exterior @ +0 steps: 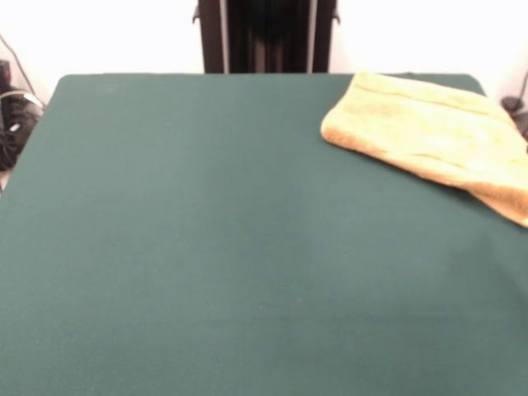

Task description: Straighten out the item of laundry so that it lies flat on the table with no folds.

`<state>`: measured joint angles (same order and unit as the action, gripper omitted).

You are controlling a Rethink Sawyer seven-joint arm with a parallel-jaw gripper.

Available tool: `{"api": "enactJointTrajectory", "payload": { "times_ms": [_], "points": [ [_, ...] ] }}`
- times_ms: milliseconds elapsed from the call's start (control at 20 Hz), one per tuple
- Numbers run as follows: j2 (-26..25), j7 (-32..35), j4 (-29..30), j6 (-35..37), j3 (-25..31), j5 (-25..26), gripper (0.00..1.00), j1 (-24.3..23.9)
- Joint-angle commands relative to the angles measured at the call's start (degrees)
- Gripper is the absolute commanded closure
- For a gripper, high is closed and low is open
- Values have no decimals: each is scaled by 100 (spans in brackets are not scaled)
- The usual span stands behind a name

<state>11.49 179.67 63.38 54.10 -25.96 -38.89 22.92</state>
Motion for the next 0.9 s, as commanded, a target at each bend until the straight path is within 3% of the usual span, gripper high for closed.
{"api": "enactJointTrajectory", "payload": {
  "times_ms": [50, 150, 600, 900],
  "points": [
    [-328, 1234, 564, -444, 826, -282, 0, 98],
    [-336, 947, 620, -542, 898, -244, 0, 38],
    [-500, 1074, 554, -784, 923, -201, 0, 79],
    [-366, 784, 582, -432, 901, -40, 0, -14]
  ]
}}
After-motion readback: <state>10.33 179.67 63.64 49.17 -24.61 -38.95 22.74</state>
